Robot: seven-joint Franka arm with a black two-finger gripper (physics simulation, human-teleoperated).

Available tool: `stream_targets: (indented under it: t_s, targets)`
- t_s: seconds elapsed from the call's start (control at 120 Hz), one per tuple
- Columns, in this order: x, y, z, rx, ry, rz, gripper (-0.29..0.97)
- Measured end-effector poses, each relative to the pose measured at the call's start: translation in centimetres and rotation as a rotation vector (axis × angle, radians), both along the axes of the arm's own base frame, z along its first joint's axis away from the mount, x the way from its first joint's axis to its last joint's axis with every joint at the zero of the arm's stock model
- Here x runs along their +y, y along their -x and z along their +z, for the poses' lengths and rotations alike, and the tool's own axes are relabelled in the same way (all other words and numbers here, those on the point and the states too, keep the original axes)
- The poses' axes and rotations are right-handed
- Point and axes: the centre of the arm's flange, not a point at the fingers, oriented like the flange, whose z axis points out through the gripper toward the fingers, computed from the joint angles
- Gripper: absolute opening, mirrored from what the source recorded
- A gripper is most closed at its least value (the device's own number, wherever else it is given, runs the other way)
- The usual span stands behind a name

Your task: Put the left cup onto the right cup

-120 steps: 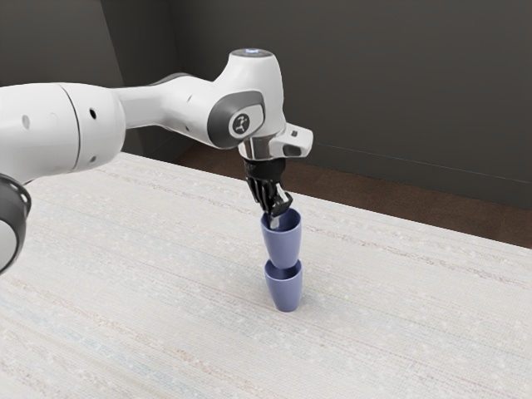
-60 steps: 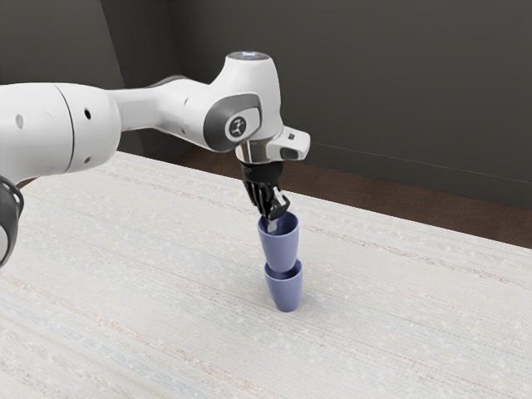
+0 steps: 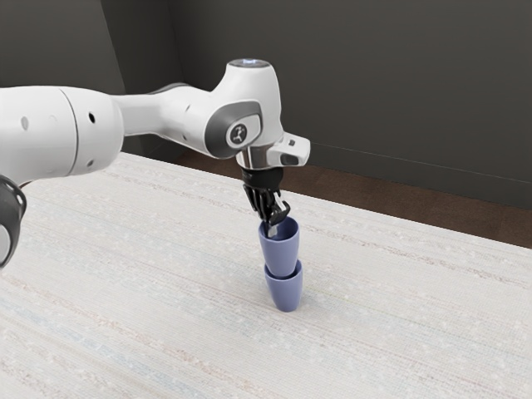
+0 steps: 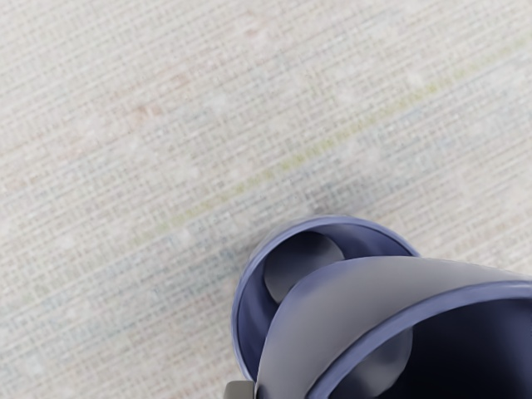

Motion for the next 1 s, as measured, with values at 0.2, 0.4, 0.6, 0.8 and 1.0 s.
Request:
stream_targets:
  t_s: [0.2, 0.4, 0.6, 0.8, 1.0]
  targets:
    - [-0.02, -0.06, -0.04, -0.003, 0.001, 0.000, -0.08]
    - [-0.05, -0.11, -0.16, -0.003, 0.003, 0.001, -0.08]
    - [-0.07, -0.15, -0.38, -0.001, 0.004, 0.002, -0.08]
    - [-0.11, -0.28, -0.69, -0.003, 0.005, 0.002, -0.08]
    - [-0.13, -0.35, -0.93, -0.002, 0.004, 0.002, -0.08]
